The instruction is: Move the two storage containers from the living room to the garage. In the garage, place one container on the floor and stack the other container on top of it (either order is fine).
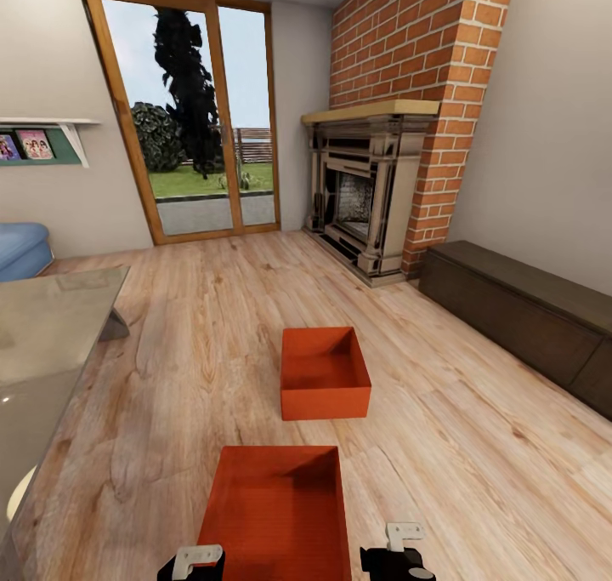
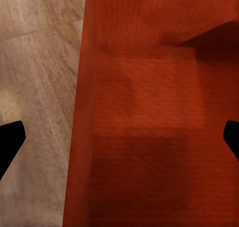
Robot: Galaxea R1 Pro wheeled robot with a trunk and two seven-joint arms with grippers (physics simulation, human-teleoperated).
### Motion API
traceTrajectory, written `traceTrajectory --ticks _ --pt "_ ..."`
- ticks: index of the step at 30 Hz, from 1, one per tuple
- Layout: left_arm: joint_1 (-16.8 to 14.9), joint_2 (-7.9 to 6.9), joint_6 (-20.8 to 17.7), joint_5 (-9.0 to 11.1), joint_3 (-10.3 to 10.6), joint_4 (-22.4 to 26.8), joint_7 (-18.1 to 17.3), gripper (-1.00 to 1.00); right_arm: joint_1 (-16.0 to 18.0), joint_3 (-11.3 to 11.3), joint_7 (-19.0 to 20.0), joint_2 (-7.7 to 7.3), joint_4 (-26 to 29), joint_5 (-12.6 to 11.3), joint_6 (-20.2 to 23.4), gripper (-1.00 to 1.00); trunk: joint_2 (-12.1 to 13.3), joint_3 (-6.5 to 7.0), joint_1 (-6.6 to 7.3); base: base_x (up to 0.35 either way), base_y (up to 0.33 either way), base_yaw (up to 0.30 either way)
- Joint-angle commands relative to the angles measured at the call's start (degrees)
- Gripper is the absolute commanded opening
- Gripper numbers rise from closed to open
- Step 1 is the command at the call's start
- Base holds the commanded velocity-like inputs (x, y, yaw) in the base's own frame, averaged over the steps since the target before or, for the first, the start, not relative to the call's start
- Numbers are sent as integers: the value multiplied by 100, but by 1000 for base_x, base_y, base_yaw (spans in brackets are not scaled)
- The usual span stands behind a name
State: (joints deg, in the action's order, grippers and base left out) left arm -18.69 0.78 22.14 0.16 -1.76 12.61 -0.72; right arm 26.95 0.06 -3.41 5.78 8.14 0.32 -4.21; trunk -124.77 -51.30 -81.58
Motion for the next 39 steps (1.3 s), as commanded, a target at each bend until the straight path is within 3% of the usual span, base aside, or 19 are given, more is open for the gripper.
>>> traceTrajectory --ticks 1,39 --pt "-3 2 18 1 -17 -5 -8 100 3 -1 -19 2 -6 3 -19 100 -2 -5 1 0 0 0" --pt "-3 10 15 1 -17 -5 -8 100 3 -3 -19 2 -6 3 -19 100 -2 -5 1 0 6 0"
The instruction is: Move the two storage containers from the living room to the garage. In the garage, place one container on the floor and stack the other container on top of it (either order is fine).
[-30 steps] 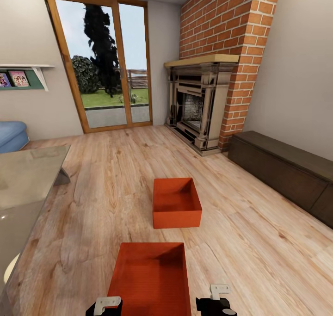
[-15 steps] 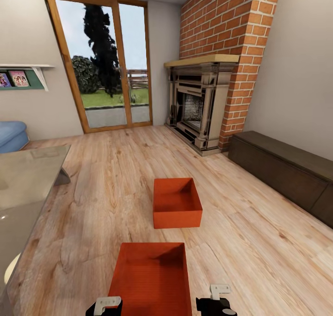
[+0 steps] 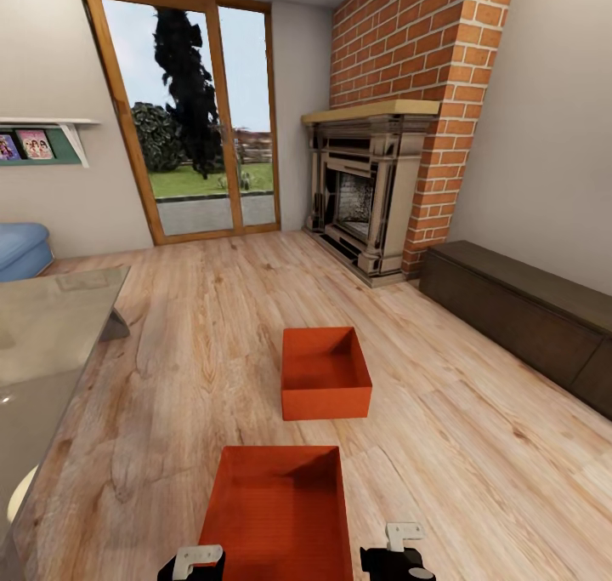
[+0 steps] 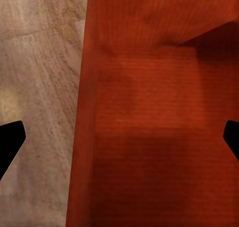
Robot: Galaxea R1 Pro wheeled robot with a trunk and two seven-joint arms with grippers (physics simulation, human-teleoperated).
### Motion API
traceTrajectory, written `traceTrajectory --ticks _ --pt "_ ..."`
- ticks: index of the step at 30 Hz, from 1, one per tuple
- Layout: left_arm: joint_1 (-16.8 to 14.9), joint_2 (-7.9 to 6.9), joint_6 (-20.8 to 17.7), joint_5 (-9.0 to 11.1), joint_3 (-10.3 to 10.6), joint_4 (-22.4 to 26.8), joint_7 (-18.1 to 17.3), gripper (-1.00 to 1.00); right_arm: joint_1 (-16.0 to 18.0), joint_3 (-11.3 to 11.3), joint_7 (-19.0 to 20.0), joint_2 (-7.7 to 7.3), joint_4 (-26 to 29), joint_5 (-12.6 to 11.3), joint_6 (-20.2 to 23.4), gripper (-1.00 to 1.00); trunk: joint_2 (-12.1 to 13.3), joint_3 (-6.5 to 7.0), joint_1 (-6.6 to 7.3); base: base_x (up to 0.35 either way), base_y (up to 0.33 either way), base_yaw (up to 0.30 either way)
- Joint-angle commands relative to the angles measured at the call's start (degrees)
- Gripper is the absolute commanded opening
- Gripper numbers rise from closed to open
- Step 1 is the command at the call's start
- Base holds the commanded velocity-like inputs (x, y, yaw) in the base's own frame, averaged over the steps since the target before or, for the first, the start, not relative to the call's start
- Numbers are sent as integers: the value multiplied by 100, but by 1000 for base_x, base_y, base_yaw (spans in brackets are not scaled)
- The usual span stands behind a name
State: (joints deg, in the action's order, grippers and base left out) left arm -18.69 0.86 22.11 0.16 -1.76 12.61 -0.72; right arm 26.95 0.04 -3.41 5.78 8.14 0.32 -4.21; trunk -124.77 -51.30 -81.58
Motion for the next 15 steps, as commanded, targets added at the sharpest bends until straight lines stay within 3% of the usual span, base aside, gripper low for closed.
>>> traceTrajectory --ticks 1,11,15 --pt "-3 1 17 1 -17 -6 -8 100 3 -2 -19 2 -6 3 -19 100 -2 -5 1 0 0 0" --pt "-3 2 19 1 -17 -7 -8 100 3 -3 -19 2 -6 3 -19 100 -2 -5 1 0 0 0" --pt "-3 1 15 1 -17 -7 -8 100 3 -1 -19 1 -6 3 -19 100 -162 -77 -87 0 0 0"
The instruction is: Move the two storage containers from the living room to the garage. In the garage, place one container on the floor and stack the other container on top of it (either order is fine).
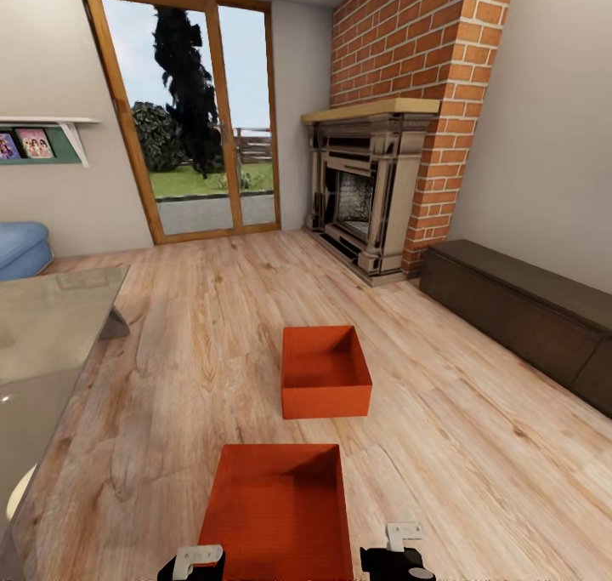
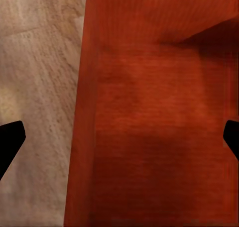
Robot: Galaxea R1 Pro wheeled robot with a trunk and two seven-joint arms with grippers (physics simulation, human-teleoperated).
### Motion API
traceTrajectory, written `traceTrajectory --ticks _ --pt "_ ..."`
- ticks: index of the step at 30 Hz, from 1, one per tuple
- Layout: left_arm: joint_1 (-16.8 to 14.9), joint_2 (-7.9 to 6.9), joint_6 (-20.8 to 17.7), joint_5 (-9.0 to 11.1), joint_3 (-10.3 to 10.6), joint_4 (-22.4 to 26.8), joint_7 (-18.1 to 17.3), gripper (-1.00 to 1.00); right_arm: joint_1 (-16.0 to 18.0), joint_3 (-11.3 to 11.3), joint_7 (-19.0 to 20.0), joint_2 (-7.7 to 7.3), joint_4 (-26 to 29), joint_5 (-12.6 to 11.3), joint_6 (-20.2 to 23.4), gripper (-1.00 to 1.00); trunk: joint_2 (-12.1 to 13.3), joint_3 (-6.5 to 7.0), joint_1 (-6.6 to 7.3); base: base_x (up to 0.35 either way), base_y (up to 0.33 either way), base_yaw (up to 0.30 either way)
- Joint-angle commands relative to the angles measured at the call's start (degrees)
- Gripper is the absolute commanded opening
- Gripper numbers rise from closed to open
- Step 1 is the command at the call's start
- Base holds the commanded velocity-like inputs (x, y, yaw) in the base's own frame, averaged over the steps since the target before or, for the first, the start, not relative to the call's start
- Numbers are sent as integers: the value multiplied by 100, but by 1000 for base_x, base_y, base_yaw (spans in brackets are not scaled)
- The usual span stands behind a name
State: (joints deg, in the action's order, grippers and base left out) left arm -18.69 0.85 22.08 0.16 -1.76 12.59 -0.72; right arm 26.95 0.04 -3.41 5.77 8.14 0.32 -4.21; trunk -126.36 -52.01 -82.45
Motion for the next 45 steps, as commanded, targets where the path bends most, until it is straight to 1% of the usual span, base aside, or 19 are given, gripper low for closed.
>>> traceTrajectory --ticks 1,4,13,25,45 --pt "-3 2 17 1 -17 -4 -8 100 4 -1 -19 2 -6 3 -19 100 -44 -23 -22 0 0 0" --pt "-3 3 16 1 -17 -3 -8 100 4 -1 -19 3 -6 3 -19 100 -164 -77 -87 0 0 0" --pt "-3 2 20 1 -17 -3 -8 100 4 -1 -19 3 -6 3 -19 100 -164 -77 -87 0 0 0" --pt "-3 -1 19 1 -17 -5 -8 100 4 -3 -19 3 -6 1 -19 100 -645 -293 -351 0 0 0" --pt "-3 -1 21 1 -17 -6 -8 100 4 -4 -19 3 -6 3 -19 100 -645 -293 -351 1 0 0"
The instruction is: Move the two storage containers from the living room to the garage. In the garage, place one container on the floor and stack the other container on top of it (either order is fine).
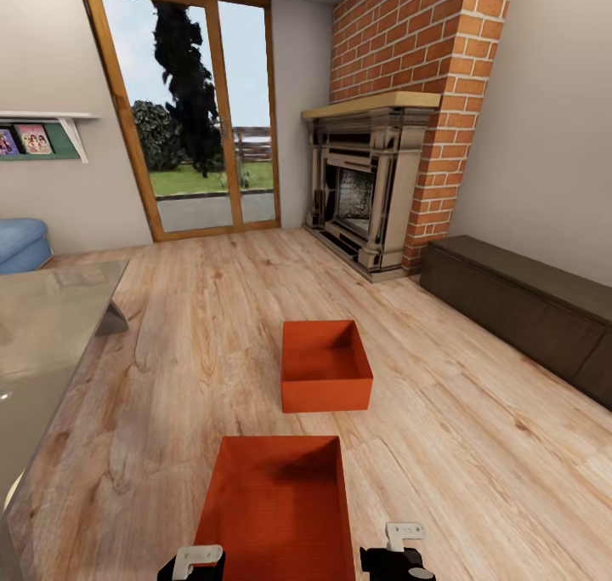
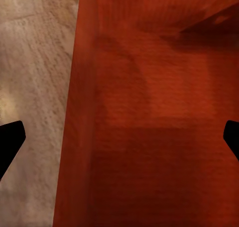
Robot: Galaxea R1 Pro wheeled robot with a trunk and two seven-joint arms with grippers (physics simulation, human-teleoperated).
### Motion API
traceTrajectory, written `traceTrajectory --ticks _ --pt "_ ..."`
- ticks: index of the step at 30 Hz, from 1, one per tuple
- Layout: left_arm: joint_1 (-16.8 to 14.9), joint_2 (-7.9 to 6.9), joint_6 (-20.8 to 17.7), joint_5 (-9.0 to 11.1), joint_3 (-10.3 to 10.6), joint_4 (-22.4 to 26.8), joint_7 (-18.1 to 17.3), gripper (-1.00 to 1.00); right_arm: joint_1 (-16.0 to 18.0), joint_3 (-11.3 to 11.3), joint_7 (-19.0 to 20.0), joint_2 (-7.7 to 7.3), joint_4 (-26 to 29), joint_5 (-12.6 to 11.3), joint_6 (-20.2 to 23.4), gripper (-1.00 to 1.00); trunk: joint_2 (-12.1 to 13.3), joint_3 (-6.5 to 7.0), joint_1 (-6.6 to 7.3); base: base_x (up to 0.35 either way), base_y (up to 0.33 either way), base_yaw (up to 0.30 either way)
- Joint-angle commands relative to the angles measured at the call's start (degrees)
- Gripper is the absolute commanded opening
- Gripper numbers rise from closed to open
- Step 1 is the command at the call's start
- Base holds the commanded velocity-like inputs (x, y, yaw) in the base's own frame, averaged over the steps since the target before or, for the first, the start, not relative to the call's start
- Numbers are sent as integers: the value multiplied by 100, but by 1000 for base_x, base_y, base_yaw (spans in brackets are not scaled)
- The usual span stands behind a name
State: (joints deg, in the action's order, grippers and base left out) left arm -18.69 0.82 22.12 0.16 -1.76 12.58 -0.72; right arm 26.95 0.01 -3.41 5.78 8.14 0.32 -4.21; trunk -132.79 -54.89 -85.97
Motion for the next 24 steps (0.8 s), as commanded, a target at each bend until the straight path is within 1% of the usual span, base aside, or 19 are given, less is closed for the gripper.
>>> traceTrajectory --ticks 1,9,24 --pt "-3 3 17 1 -17 -6 -8 100 3 -1 -19 2 -6 3 -18 100 -2 -5 1 49 17 0" --pt "-3 5 18 1 -17 -8 -8 100 3 0 -19 2 -6 3 -18 100 -2 -5 1 83 55 0" --pt "-3 6 15 1 -17 -9 -8 100 3 1 -19 2 -6 3 -18 100 -2 -5 1 7 5 0"
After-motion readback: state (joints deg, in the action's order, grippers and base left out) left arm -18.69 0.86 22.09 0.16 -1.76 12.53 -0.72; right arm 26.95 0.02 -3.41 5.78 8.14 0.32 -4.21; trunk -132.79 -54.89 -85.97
